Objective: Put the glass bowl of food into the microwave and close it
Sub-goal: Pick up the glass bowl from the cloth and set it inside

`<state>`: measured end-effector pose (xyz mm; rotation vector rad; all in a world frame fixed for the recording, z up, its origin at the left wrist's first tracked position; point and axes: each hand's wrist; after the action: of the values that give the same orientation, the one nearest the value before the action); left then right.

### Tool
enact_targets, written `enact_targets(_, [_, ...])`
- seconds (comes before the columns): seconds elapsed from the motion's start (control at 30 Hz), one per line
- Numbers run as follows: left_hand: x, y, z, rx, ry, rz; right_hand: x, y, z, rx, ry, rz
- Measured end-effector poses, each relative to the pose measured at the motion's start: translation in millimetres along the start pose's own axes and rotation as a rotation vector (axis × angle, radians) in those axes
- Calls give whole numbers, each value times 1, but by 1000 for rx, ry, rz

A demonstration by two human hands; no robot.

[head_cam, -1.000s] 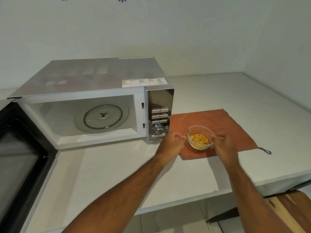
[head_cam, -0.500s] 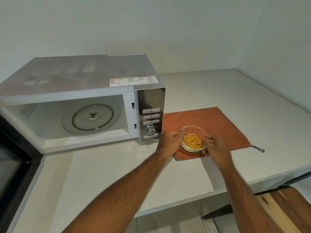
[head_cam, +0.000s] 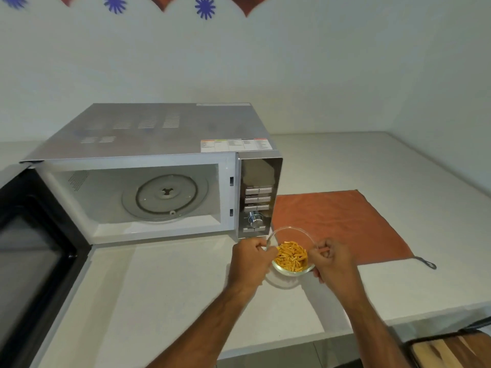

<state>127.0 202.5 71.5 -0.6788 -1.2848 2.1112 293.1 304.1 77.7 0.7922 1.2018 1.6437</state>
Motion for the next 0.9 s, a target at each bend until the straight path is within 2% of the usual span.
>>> enact_targets(0.43, [-13,35,113,-13,-230,86,-29,47,-104,134,195,11])
enact_targets(0.63, [-9,43,167,-63,-318,74,-32,74,-153,353,322,-34])
enact_targets(0.9, [25,50,217,-35,-402,56,-22,104,-208,389,412,-4])
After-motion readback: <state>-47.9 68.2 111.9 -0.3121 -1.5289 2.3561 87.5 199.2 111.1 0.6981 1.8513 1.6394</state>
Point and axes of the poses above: each hand's wrist, its own x-axis towards the middle knuckle, its own z-axis out of the back of the hand, y = z × x, and after that the axes turned 8 degrees about x, right-handed
